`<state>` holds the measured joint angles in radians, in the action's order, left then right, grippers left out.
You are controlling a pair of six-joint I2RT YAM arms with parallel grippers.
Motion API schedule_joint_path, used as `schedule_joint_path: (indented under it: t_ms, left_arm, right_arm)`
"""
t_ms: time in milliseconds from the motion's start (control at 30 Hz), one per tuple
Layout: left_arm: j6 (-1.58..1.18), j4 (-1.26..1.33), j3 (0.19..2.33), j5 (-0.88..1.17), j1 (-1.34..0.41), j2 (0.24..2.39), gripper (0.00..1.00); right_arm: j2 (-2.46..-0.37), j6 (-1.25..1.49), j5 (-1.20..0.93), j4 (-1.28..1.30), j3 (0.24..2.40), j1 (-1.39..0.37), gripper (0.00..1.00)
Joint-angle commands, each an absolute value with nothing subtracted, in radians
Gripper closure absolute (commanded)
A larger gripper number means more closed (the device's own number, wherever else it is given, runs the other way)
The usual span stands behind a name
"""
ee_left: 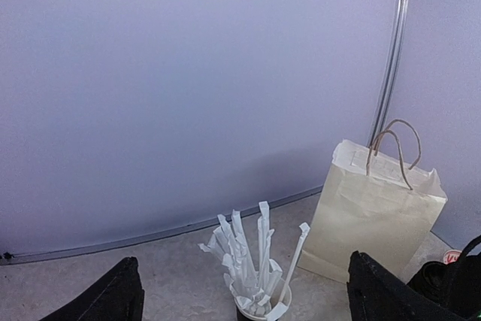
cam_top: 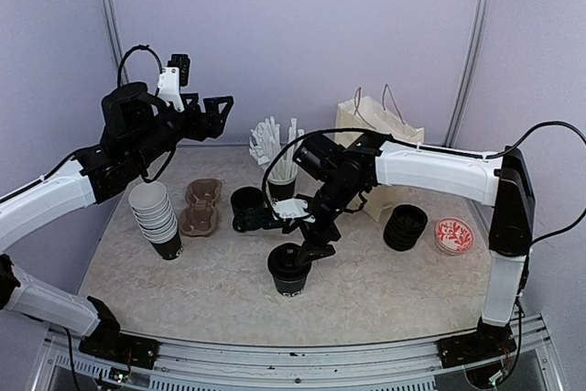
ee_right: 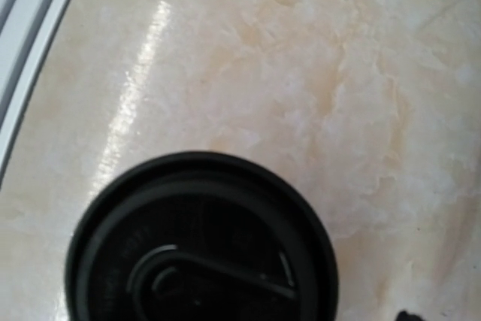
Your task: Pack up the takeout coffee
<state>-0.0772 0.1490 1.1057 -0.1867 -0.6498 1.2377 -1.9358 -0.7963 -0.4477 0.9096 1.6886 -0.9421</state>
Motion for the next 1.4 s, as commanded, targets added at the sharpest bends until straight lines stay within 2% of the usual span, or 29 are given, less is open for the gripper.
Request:
schedule_joint_path:
  t_ms: [0,467,633,867,1133,1367]
  left_arm:
    - [-0.069,0.160,1.116,-0.168,-0.649,1.240,0.09]
    - [-0.067,0.144,1.125,-0.158,-0.649,1.267,0.09]
    - [-0.066,0.140,1.127,-0.155,-0.649,1.273,0.09]
    - [-0.062,0.140,1.127,-0.155,-0.649,1.276,0.09]
    - [-0.054,0.140,1.127,-0.156,-0.649,1.281,0.09]
    - [-0.039,0.136,1.127,-0.164,-0.647,1.288,0.09]
  right_arm:
    - [-1.953,-0.807,-0.460,0.949,1.721,-0.958,0.12]
    - [-1.979,-0.801,-0.419,0.965,1.716,-1.004,0.12]
    - [-1.980,-0.790,-0.379,0.957,1.712,-1.019,0.15]
    - [-1.961,-0.767,-0.342,0.958,1.710,-1.029,0.26]
    - [-1.847,-0.735,-0.360,0.996,1.632,-1.005,0.30]
    - [-1.638,-0.728,-0.422,1.007,1.428,-0.861,0.30]
